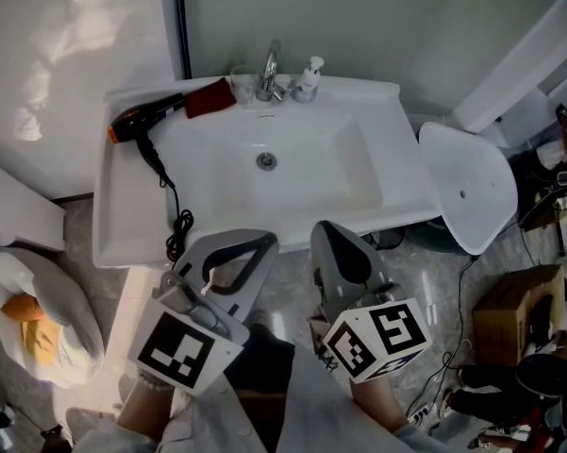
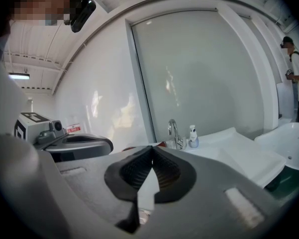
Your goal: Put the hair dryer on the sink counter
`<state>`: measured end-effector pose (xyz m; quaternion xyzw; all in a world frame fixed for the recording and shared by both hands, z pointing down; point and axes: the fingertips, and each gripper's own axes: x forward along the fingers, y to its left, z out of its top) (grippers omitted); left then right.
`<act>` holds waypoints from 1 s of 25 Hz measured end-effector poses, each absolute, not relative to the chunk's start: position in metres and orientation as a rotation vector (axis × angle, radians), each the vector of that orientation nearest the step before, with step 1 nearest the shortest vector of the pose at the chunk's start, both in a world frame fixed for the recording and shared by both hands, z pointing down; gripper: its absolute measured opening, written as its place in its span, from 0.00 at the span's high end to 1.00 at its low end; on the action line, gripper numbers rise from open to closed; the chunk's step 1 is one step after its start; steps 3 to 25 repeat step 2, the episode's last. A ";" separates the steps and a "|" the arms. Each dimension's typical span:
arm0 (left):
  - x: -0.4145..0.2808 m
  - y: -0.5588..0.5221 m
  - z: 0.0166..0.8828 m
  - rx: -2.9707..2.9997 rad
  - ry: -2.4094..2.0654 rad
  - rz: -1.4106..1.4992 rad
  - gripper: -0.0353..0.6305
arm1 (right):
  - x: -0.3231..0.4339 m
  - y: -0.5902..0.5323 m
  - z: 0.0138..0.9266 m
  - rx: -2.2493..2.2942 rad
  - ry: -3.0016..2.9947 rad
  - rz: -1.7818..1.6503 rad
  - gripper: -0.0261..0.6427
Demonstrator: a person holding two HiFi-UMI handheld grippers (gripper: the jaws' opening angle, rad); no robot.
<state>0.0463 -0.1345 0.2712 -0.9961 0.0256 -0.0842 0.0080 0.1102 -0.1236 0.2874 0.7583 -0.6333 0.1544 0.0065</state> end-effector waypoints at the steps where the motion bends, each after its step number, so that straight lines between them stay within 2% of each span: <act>1: 0.046 -0.134 0.271 -3.114 0.082 -0.264 0.94 | 0.110 -0.124 0.287 2.370 -1.984 0.485 0.96; 25: 0.046 -0.134 0.271 -3.114 0.083 -0.264 0.94 | 0.109 -0.124 0.288 2.367 -1.986 0.487 0.96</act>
